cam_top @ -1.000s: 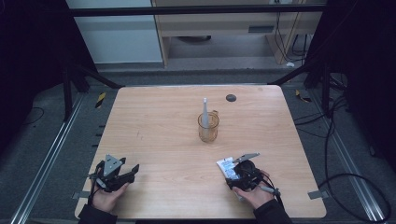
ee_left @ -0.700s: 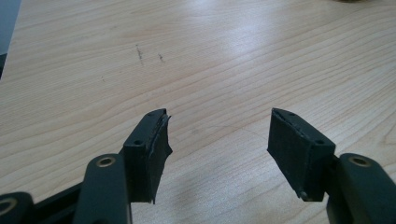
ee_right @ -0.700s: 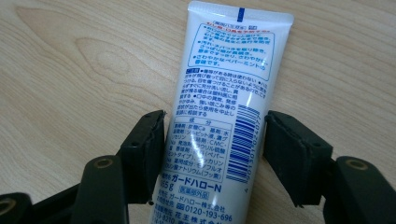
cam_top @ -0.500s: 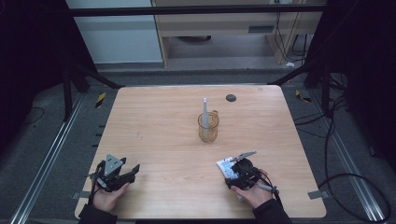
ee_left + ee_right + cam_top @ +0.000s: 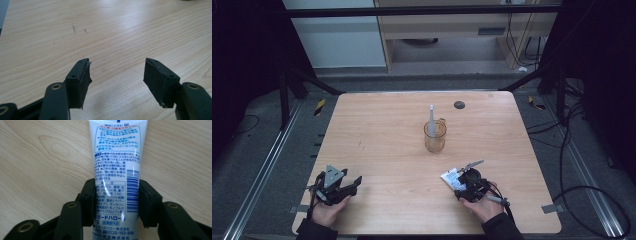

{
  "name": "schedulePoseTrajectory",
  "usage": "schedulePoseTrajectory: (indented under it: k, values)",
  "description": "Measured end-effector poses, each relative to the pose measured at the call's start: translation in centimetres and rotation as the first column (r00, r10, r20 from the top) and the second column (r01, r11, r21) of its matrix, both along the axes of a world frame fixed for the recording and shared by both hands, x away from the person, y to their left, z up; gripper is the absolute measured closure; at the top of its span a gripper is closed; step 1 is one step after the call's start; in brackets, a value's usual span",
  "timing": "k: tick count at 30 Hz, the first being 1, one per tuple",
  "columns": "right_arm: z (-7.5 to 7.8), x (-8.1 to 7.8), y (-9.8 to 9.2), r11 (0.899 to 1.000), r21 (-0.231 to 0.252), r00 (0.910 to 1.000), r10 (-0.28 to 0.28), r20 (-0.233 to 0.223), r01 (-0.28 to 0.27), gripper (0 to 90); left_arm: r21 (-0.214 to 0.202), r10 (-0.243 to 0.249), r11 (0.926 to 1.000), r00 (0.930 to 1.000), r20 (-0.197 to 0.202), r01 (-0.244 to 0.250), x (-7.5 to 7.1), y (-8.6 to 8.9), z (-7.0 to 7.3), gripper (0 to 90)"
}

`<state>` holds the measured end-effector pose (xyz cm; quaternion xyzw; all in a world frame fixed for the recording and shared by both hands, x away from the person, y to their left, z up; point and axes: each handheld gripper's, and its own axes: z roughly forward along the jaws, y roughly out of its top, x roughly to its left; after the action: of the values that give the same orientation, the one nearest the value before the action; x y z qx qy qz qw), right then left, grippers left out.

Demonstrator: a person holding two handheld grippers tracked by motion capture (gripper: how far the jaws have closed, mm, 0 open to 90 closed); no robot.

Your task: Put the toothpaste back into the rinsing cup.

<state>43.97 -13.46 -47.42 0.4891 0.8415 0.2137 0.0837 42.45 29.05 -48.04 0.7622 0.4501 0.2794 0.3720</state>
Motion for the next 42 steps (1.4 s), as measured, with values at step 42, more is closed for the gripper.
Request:
schedulePoseTrajectory:
  k: [42]
  values:
    - [4.9, 0.7, -1.3, 0.979, 0.204, 0.9614, -0.070, 0.266, 0.014, 68.8, -0.003, -0.007, 1.0000, 1.0000, 0.001, 0.007, 0.0, 0.0, 0.0, 36.9]
